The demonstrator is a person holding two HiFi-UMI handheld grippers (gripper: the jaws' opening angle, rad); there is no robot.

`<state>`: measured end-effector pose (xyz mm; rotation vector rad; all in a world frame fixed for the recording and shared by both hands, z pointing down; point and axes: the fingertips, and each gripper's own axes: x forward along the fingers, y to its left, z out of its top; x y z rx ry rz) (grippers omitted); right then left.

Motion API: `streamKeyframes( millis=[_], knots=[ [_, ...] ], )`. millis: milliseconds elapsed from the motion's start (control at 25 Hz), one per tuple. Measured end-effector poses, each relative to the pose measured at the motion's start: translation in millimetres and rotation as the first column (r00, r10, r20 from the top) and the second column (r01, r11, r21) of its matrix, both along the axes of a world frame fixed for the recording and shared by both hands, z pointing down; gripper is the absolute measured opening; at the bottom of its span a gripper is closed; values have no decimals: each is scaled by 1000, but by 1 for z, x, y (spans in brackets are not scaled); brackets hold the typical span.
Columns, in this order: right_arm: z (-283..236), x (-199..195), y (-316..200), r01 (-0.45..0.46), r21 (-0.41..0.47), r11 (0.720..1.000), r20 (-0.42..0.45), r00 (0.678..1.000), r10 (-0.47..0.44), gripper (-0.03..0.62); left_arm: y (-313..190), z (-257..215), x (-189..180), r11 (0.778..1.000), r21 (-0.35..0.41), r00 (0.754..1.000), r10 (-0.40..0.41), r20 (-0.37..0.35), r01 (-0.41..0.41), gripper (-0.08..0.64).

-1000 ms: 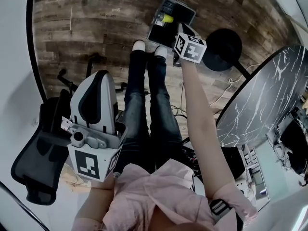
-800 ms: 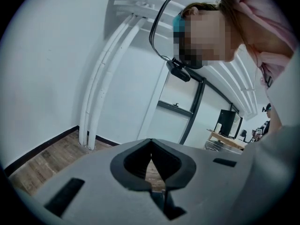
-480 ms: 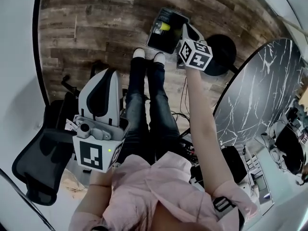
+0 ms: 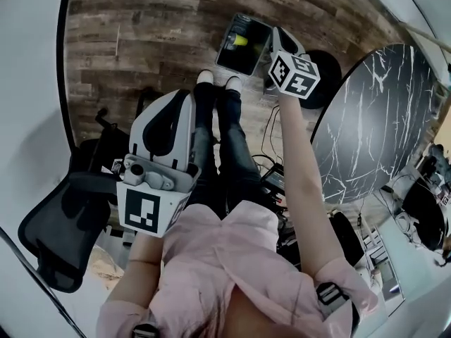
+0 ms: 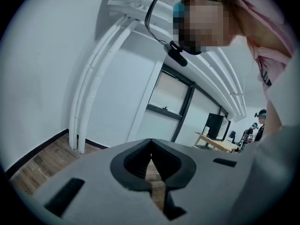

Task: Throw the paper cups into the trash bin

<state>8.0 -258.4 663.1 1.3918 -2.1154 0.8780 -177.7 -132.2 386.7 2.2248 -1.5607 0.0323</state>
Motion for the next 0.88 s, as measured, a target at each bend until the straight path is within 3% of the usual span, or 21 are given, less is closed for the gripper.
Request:
streamKeyframes(
  millis=[480,880],
  knots=[
    [-69,-2,9,19,83,996,61,998,-25,31,14,-56,16,996,69,998,55,-27,-53,15],
    [-132,18,10,-18,181,983,98,995,0,30,30,-86,-8,995,101,1000,5,7,-6,15]
  ],
)
